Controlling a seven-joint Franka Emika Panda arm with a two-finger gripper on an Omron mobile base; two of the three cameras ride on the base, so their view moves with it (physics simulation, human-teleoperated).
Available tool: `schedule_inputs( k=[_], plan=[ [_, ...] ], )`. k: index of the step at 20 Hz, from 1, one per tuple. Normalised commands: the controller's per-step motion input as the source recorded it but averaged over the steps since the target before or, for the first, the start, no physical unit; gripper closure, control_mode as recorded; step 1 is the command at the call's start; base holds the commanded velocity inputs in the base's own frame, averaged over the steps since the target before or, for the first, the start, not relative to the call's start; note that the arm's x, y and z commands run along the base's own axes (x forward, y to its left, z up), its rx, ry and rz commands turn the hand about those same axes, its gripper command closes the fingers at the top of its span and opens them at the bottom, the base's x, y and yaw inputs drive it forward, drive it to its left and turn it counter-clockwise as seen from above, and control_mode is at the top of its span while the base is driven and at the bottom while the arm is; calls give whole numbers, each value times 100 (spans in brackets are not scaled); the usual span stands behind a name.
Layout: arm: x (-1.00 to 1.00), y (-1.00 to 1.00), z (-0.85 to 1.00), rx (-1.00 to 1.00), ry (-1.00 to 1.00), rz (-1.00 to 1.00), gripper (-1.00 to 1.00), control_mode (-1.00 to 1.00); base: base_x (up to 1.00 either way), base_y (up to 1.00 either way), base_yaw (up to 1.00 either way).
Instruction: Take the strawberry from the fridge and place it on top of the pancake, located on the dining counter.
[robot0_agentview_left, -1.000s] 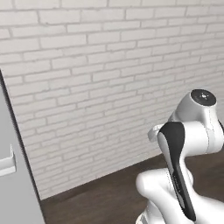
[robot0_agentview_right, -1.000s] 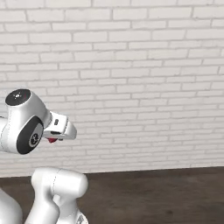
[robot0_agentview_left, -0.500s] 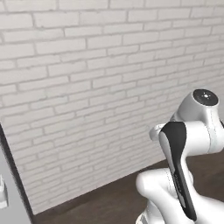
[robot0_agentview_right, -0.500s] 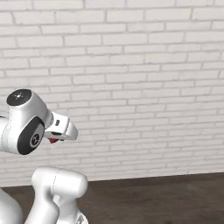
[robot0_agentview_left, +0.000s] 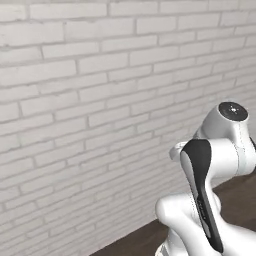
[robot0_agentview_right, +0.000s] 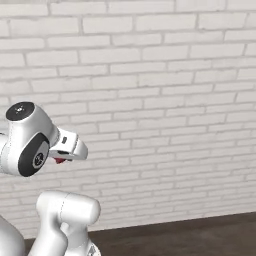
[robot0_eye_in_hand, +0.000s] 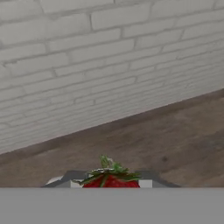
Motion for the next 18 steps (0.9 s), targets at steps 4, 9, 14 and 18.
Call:
schedule_inputs(
  k=[4, 9, 14, 18],
  plan=[
    [0, 0, 0, 0, 0, 0, 100, 100, 100, -35, -50],
    [0, 0, 0, 0, 0, 0, 100, 100, 77, -36, -63],
    [0, 0, 0, 0, 0, 0, 100, 100, 44, -39, -74],
    [0, 0, 0, 0, 0, 0, 100, 100, 44, -38, -75]
  ],
)
